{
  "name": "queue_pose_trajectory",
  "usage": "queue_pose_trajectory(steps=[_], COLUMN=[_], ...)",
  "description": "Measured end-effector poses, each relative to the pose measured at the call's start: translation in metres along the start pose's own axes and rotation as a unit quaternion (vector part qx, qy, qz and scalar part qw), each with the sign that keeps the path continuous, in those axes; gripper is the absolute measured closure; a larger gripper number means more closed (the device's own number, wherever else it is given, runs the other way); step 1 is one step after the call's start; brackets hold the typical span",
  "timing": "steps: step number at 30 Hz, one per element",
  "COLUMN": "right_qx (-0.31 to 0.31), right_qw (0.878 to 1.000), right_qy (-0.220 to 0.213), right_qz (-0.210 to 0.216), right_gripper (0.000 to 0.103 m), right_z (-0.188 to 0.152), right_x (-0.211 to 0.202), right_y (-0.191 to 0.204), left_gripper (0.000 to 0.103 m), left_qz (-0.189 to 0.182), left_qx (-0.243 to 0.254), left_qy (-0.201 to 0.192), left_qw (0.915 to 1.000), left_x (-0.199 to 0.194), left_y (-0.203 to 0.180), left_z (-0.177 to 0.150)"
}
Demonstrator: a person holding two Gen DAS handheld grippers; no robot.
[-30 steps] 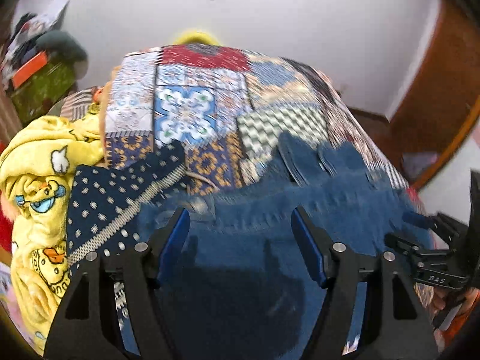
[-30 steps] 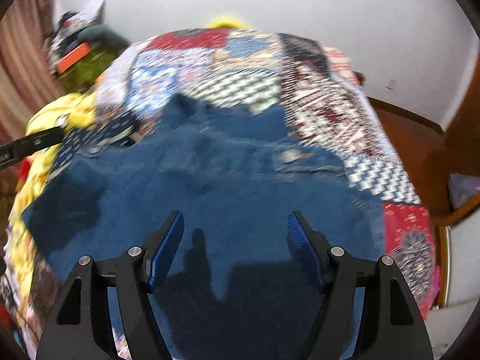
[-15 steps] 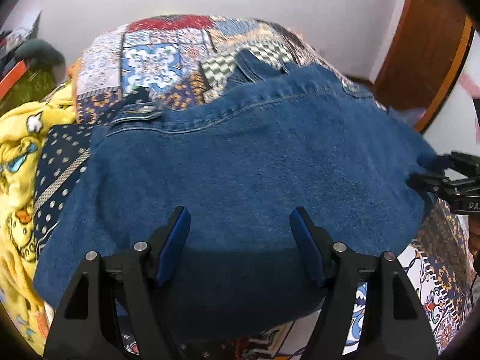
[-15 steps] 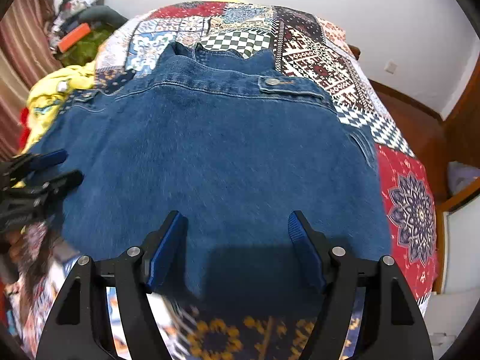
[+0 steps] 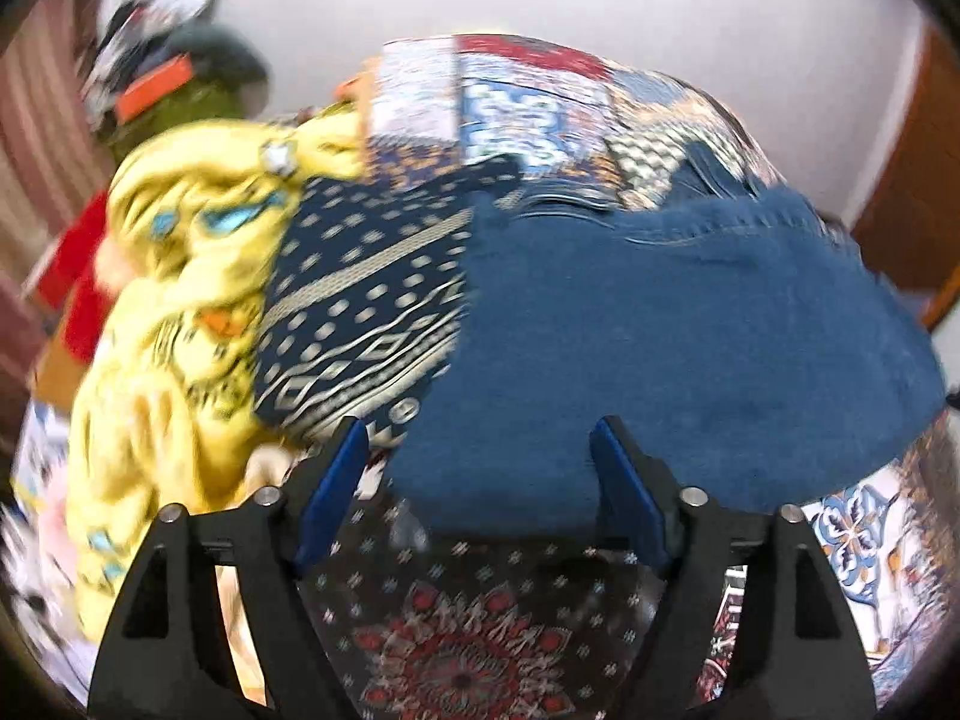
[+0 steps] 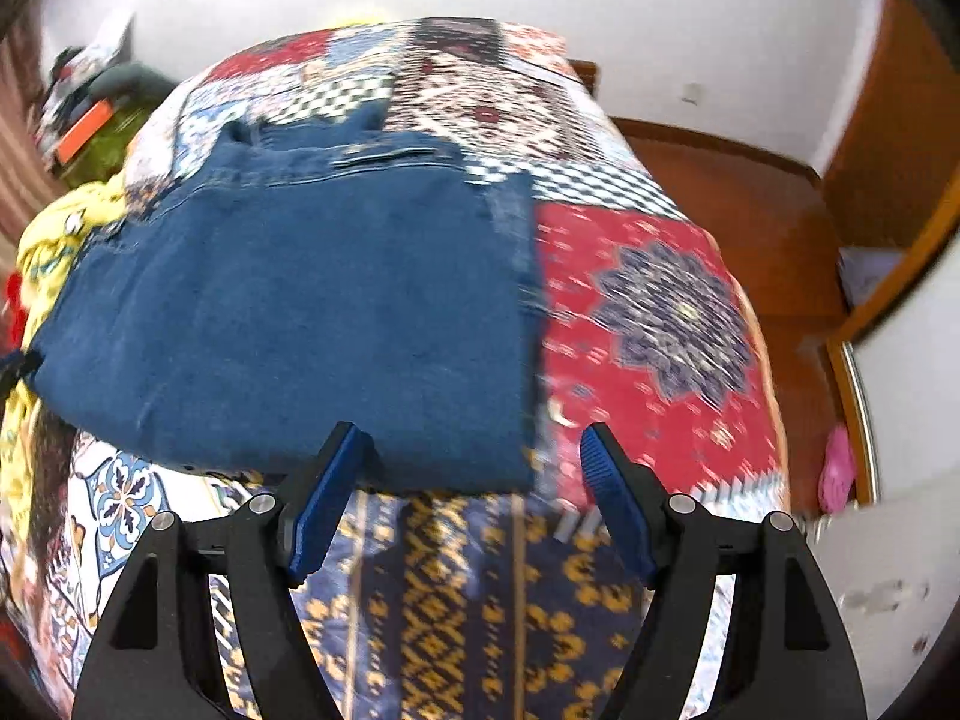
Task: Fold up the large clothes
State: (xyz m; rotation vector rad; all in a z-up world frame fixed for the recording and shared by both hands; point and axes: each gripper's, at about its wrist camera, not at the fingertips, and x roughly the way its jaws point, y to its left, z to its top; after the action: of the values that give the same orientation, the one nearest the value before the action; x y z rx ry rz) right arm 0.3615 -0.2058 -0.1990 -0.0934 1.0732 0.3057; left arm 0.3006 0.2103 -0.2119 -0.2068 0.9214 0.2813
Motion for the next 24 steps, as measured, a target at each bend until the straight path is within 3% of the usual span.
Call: queue_pose_trajectory(steps=[3,6,8,11,13,16,18,22,23,24], right_qx=[0.013,0.02,0.024,0.026,0.025,0.022,0.018,-0.002,-0.006,-0.012], right_qw=[1.0,0.999,0.999,0.999,0.999,0.999,0.999,1.0,1.0,1.0], right_qy=[-0.01,-0.024,-0.031,-0.037,-0.037,-0.032,-0.026,-0.01,-0.008,-0.006], right_qz=[-0.025,-0.026,-0.019,-0.011,-0.004,0.009,0.012,0.015,0.016,0.018], right_gripper=[0.031,0.031,0.031,0.031,0.031,0.031,0.031,0.031,0.031,0.031], right_z=[-0.002,-0.003,-0.002,-0.001,0.0,0.001,0.0,-0.002,-0.003,-0.003], right_x=[-0.009,-0.021,-0.025,-0.026,-0.023,-0.015,-0.012,-0.004,-0.004,-0.004], right_y=[-0.01,-0.014,-0.014,-0.007,-0.001,0.009,0.015,0.031,0.034,0.038], left_gripper=[0.026,0.026,0.026,0.026,0.026,0.028,0.034,0.05,0.055,0.062], left_qz=[-0.028,-0.078,-0.132,-0.216,-0.245,-0.276,-0.295,-0.278,-0.272,-0.261], left_qx=[-0.076,-0.154,-0.211,-0.277,-0.305,-0.332,-0.335,-0.348,-0.344,-0.328], left_qy=[0.017,0.029,0.04,0.074,0.084,0.086,0.079,0.08,0.076,0.066], left_qw=[0.9965,0.9846,0.9678,0.9334,0.9164,0.8979,0.8913,0.892,0.8957,0.9054], left_x=[-0.002,-0.001,0.008,0.033,0.047,0.061,0.072,0.084,0.082,0.076], left_y=[0.025,0.043,0.047,0.044,0.039,0.032,0.026,0.024,0.024,0.024], left_z=[-0.008,-0.021,-0.03,-0.04,-0.042,-0.038,-0.033,-0.027,-0.026,-0.024])
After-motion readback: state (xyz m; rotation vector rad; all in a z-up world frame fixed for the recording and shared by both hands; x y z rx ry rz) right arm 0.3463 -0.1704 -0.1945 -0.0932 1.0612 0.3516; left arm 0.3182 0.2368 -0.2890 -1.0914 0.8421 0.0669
